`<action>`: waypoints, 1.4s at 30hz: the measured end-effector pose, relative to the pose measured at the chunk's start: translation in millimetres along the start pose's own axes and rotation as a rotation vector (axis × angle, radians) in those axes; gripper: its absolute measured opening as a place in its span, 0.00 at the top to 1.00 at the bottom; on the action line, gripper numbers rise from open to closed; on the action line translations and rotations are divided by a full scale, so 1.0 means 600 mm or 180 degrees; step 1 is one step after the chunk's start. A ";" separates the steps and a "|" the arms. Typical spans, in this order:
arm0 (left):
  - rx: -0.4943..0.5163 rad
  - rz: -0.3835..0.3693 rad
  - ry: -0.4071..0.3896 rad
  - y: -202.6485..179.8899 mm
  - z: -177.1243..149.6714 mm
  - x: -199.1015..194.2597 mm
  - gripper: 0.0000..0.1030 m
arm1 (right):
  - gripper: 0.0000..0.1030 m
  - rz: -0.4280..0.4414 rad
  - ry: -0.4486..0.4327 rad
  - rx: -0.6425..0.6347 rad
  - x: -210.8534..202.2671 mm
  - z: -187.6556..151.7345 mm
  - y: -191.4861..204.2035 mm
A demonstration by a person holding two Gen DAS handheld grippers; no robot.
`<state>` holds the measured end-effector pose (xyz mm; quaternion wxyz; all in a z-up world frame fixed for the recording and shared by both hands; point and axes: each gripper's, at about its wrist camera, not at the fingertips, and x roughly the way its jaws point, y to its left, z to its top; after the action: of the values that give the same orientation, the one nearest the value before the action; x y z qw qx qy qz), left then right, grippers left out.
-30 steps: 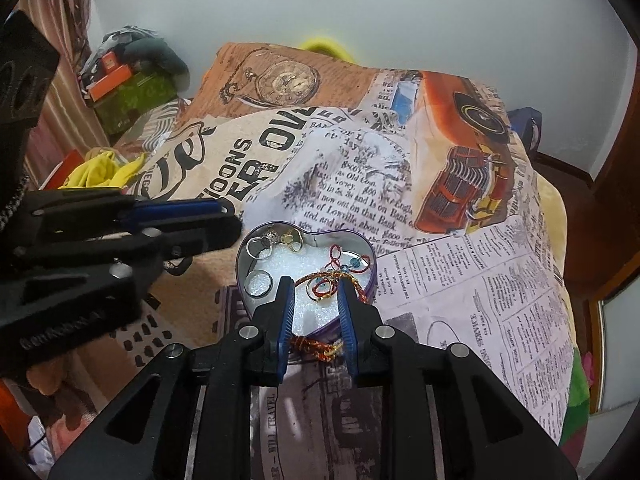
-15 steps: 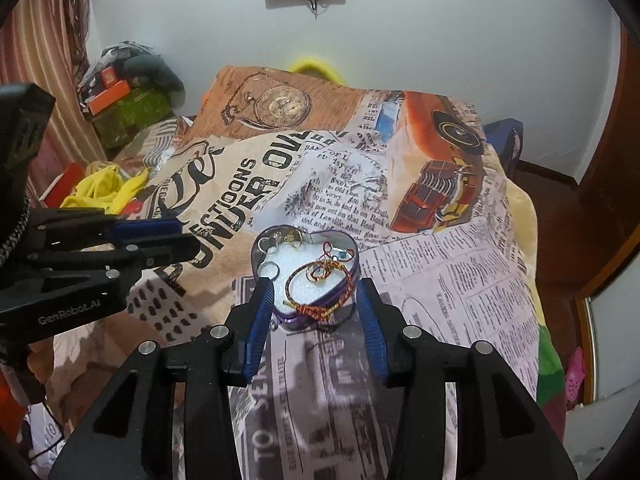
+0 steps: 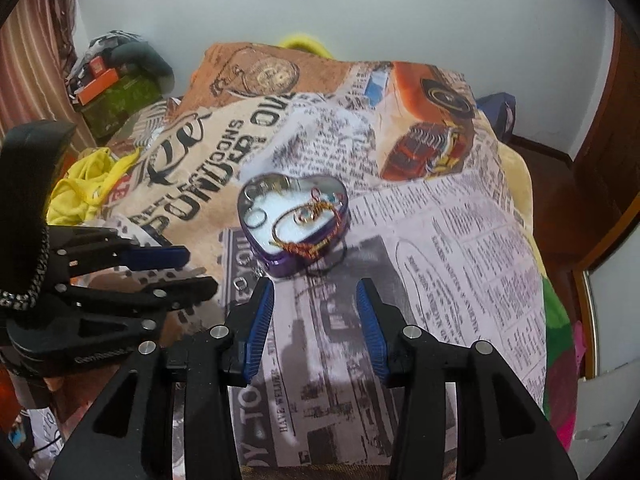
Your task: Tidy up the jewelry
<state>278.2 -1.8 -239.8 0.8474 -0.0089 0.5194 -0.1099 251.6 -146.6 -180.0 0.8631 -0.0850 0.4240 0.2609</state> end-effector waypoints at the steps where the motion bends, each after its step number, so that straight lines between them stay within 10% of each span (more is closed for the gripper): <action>1: -0.0009 -0.0029 0.0010 -0.001 0.000 0.007 0.64 | 0.62 -0.0010 0.0012 -0.0001 0.002 -0.003 -0.002; 21: -0.0058 -0.0169 -0.0115 0.014 -0.013 0.018 1.00 | 0.62 0.0053 0.0257 0.0075 0.045 -0.020 0.013; 42: -0.0133 -0.0088 -0.0408 0.091 -0.061 -0.041 0.99 | 0.76 0.0032 0.0441 0.0286 0.110 0.011 0.072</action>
<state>244.9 59.8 -241.8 0.8769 -0.0407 0.4661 -0.1099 266.5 -82.6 -223.9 0.8333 -0.0619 0.4944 0.2394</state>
